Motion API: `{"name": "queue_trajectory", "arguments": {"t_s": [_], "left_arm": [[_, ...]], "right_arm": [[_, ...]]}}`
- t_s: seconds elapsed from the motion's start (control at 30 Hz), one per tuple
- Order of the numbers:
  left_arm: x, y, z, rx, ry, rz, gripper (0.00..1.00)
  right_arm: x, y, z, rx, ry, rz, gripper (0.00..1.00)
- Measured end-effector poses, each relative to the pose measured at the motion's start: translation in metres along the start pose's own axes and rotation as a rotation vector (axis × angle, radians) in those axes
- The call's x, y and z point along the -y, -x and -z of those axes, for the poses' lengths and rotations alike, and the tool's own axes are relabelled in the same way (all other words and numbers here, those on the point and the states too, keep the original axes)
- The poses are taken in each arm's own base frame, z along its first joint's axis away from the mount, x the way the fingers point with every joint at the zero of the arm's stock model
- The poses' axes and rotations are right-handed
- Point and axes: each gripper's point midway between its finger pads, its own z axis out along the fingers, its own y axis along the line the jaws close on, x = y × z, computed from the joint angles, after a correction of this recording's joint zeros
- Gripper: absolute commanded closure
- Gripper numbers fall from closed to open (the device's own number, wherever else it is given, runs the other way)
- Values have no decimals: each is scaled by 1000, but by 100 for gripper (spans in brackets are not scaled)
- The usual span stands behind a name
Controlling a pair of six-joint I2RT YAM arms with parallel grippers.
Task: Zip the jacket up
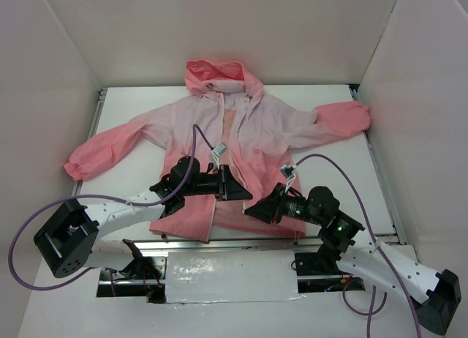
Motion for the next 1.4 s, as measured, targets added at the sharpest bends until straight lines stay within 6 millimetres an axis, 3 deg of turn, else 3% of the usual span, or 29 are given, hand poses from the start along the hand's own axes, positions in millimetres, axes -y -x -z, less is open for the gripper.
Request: {"name": "queue_trajectory", "arguments": {"t_s": [0.27,0.5,0.53,0.67,0.9,1.23,1.27,1.4], "left_arm": [[0,-1,0,-4,-5,-26,100],[2,-4,1,-25,-27,-74,100],[3,-5,1,-32,-32,-79,100],[8,-9,3,-58,-59,-90,100],[13,-14,2,-95,-99,-116,100],[10,-14,-1,-115,-90,-134,100],[10,-14,-2,-120,-90,-134,100],[6,-18,-4,-146,-86,-140,100]], "right_arm": [[2,-3,1,-1,-2,-26,66],[4,-7,0,-19,-5,-32,54],[4,-8,0,-23,-5,-33,49],[7,-11,-1,-36,-16,-36,47],[11,-14,-1,-52,-27,-40,61],[8,-20,-2,-83,-8,-44,72],[8,-20,-2,-86,-5,-43,75],[8,-23,-2,-101,0,-38,100]]}}
